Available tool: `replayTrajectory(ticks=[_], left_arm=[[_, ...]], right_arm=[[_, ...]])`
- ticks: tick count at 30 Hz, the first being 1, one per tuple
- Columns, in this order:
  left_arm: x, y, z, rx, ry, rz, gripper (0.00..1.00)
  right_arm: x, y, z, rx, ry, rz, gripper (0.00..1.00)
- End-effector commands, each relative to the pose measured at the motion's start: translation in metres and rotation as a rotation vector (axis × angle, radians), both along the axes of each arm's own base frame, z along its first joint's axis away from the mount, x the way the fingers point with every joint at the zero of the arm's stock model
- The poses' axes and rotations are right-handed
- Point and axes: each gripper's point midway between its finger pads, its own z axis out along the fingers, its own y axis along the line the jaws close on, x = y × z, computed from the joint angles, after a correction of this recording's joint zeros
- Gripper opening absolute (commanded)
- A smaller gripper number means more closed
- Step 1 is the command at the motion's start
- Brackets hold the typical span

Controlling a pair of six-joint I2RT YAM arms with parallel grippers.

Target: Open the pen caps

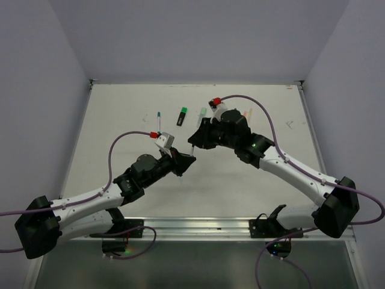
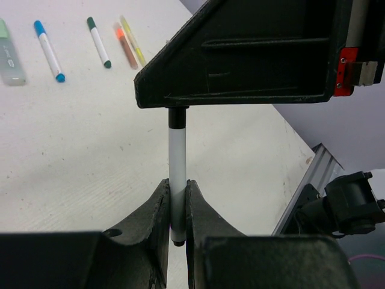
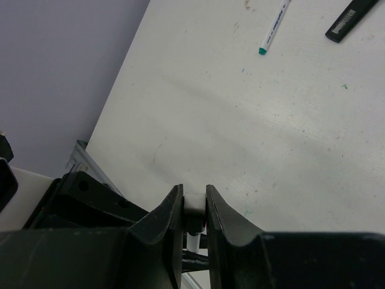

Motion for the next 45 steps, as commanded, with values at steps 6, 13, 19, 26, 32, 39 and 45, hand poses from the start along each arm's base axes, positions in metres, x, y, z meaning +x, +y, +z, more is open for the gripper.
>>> replayTrajectory(ticks=[6,13,19,26,32,39,45], left_arm=[[-0.066,0.010,-0.100,0.223,0.269,-0.192,0.00],[-0.068,0.011,-0.104,0.223,0.277,-0.198,0.00],[-0.071,0.010,-0.107,0.225,0.285,-0.214,0.00],[-0.075,0.008,-0.113,0.239,0.300,-0.235,0.00],[-0.076,0.002,-0.118,0.261,0.317,-0.267,0.00],[-0.059,0.008,-0.097,0.258,0.253,-0.178,0.15],[-0.027,0.029,-0.051,0.222,0.073,0.002,0.74]], right_arm=[[0.093,-0.053,0.173,0.275,-0.480,-0.420,0.00],[0.105,-0.077,0.205,0.325,-0.552,-0.495,0.00],[0.116,-0.102,0.216,0.354,-0.587,-0.546,0.00],[0.127,-0.127,0.235,0.389,-0.613,-0.580,0.00],[0.131,-0.142,0.254,0.454,-0.636,-0.617,0.00],[0.121,-0.117,0.236,0.448,-0.600,-0.460,0.00],[0.105,-0.095,0.168,0.372,-0.479,-0.318,0.00]])
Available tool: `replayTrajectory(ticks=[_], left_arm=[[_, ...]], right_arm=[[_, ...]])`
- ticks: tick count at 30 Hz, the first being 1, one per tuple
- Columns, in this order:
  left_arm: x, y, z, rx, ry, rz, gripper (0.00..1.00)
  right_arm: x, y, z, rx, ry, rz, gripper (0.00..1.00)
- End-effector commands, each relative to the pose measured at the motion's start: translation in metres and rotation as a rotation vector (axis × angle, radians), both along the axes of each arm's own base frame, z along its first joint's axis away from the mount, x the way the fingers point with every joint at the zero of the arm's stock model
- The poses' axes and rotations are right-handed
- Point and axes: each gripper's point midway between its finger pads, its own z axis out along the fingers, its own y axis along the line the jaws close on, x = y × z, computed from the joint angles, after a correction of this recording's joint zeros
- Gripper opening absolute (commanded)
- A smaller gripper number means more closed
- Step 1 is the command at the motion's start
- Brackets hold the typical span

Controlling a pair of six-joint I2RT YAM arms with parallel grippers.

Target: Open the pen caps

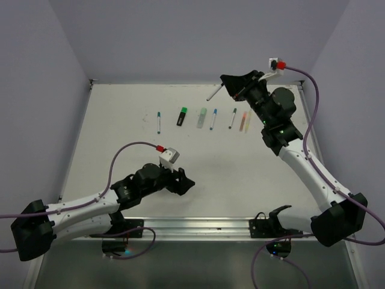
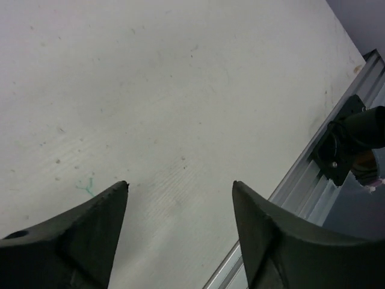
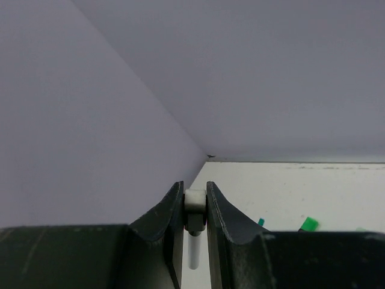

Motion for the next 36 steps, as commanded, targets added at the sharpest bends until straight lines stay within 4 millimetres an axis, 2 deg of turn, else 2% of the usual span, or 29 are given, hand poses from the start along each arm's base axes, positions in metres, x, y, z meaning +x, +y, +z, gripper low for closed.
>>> replayTrajectory(ticks=[1,4,6,9,11,12,13,14,15,17,21,29,36], left_arm=[[0.022,0.010,0.040,-0.020,-0.142,0.087,0.78],[0.034,0.015,0.064,-0.021,-0.227,0.125,0.94],[0.041,0.014,0.081,-0.027,-0.281,0.137,1.00],[0.053,0.011,0.108,-0.038,-0.368,0.155,1.00],[0.060,0.007,0.114,-0.023,-0.388,0.161,1.00],[0.064,0.004,0.127,-0.025,-0.414,0.159,1.00],[0.067,0.002,0.130,-0.020,-0.419,0.159,1.00],[0.071,-0.002,0.126,-0.002,-0.412,0.154,1.00],[0.074,-0.006,0.134,-0.014,-0.418,0.147,1.00],[0.080,-0.012,0.132,-0.008,-0.403,0.134,1.00],[0.090,-0.018,0.146,-0.057,-0.390,0.124,0.95],[0.099,-0.032,0.135,-0.045,-0.353,0.099,0.78],[0.102,-0.042,0.130,-0.045,-0.327,0.069,0.70]], right_arm=[[-0.013,0.020,-0.037,-0.048,0.029,0.113,0.00],[-0.023,0.031,-0.067,-0.087,0.093,0.173,0.00],[-0.034,0.040,-0.082,-0.124,0.126,0.215,0.00],[-0.049,0.054,-0.101,-0.157,0.158,0.270,0.00],[-0.057,0.060,-0.113,-0.164,0.184,0.302,0.00],[-0.062,0.067,-0.118,-0.165,0.196,0.321,0.00],[-0.067,0.070,-0.125,-0.171,0.208,0.331,0.00],[-0.070,0.073,-0.129,-0.175,0.213,0.339,0.00],[-0.075,0.078,-0.132,-0.179,0.218,0.350,0.00],[-0.079,0.082,-0.141,-0.182,0.235,0.364,0.00],[-0.087,0.089,-0.150,-0.180,0.251,0.390,0.00],[-0.093,0.094,-0.154,-0.177,0.253,0.405,0.00],[-0.095,0.098,-0.158,-0.184,0.260,0.416,0.00]])
